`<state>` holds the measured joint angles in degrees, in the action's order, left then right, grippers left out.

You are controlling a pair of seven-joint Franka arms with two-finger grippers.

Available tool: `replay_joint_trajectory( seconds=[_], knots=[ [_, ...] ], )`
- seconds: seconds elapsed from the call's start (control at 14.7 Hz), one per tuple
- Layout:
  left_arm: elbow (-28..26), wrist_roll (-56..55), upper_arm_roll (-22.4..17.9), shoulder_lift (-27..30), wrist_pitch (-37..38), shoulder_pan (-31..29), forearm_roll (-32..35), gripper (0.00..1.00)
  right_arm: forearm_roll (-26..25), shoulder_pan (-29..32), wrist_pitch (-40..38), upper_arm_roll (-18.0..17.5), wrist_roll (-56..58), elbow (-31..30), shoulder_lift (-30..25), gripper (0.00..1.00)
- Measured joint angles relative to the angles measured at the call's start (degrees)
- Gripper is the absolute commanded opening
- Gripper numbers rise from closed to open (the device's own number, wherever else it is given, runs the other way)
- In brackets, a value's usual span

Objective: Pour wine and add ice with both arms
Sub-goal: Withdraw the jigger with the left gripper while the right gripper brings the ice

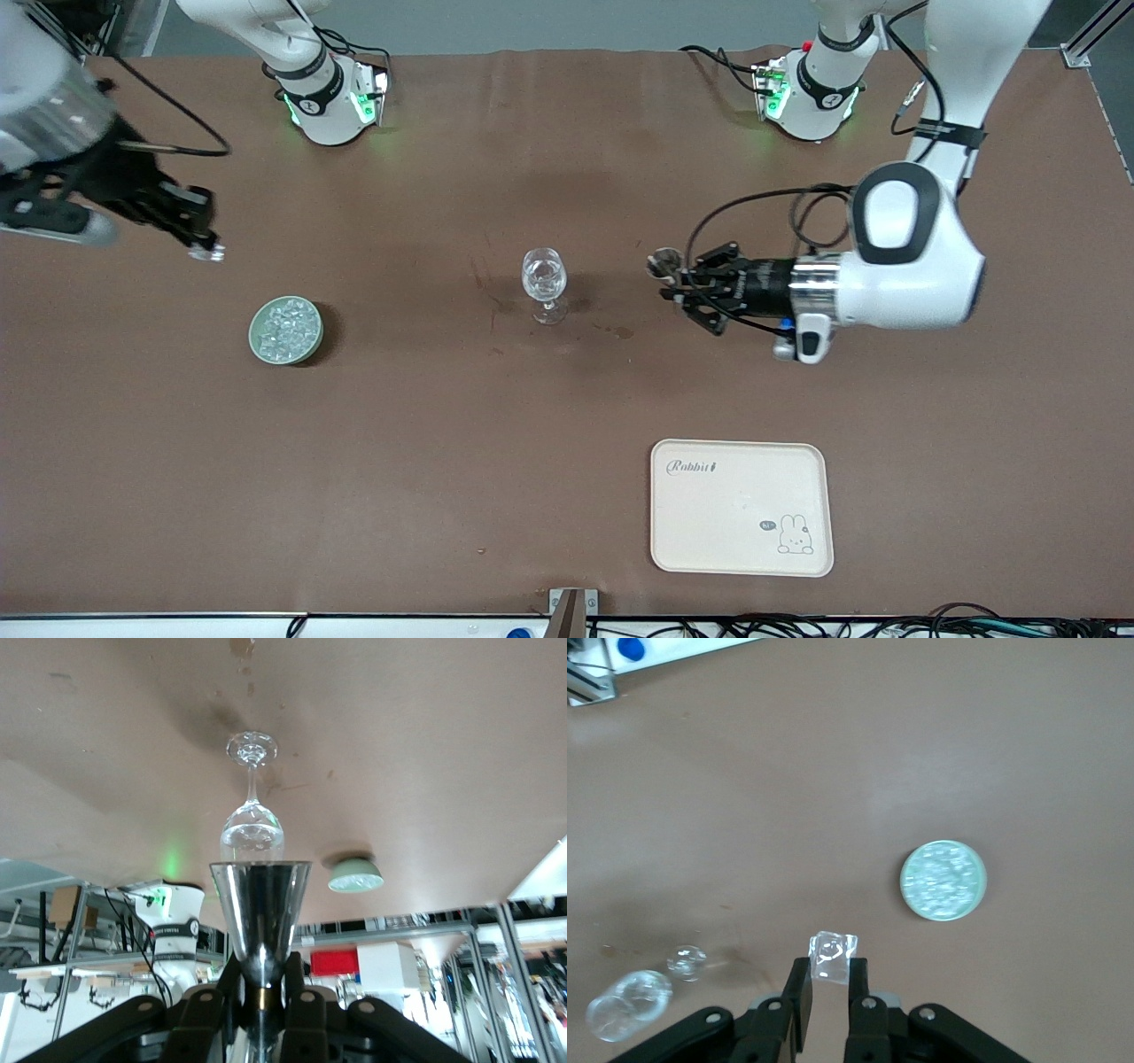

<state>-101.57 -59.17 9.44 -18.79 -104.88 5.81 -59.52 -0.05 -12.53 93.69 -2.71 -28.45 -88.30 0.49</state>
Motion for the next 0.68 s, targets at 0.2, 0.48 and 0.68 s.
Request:
replay_joint_trajectory(
  seconds=[0.2,0.48,0.68],
  knots=[
    [-0.6,5.3,-8.3,-0.1,6.1,0.0,-3.9,0.01,0.0,-7.4,4.0,-0.2,-11.0,0.0,3.4,0.04],
    [-2.4,14.5,-21.4,-1.3,16.9,-0.2,-7.5,0.01,0.0,-16.1,10.2,-0.2,-22.0,0.0,7.8,0.03],
    [-3.9,25.0,-32.4,-5.8,26.6,-0.4,-11.2,0.01,-0.1,-22.1,14.4,-0.2,-28.2,0.0,11.9,0.03]
  ],
)
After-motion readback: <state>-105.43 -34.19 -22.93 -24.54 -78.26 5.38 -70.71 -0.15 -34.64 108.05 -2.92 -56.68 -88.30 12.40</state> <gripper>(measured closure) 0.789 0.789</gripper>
